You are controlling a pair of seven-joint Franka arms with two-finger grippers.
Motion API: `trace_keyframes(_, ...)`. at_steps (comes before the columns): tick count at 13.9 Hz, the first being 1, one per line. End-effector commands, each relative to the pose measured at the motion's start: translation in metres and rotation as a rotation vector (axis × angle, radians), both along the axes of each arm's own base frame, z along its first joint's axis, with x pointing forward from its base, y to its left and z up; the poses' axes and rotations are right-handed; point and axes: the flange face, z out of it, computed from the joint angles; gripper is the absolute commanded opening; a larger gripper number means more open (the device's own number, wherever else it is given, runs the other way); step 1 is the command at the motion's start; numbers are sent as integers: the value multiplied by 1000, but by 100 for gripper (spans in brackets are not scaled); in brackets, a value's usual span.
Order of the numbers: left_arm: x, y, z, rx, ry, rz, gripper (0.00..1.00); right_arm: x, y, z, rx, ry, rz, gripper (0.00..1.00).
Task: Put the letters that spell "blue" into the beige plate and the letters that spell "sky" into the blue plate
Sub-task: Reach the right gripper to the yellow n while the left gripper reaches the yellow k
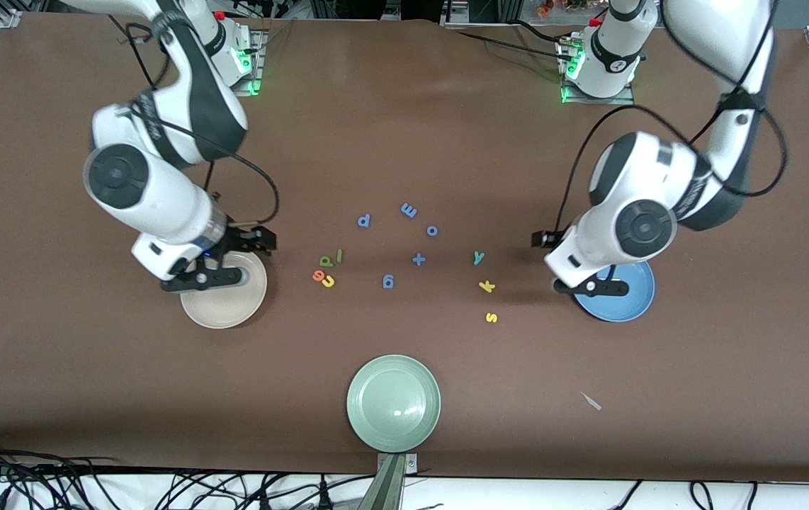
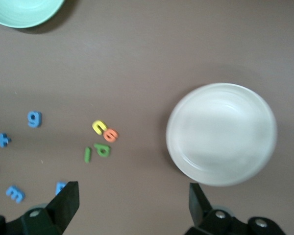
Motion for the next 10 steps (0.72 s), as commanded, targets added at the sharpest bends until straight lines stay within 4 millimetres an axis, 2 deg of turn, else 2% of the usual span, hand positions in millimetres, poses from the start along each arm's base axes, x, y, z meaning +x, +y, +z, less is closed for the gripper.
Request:
trace_keyframes(1,10,-34,-39,57,-56,203,100,-8,32,-48,22,14,14,99)
trace_keyframes(3,9,-58,-79,92,-96,395,100,-7,55,-82,42,-27,66,99)
trace_keyframes(5,10,-76,-102,94,-138,596,100,-11,75,-121,45,-66,157,99)
trace_keyframes(7,15,-81,-125,87,-181,780,100,-13,88,-158,35,-104,217,99)
trace_keyframes(8,14,-86,-133,85,-192,824,100,-19,99,-168,27,-122,253,99)
trace_keyframes(10,1,-107,-151,97,-189,805,100,-30,106,-180,5,-140,305,99)
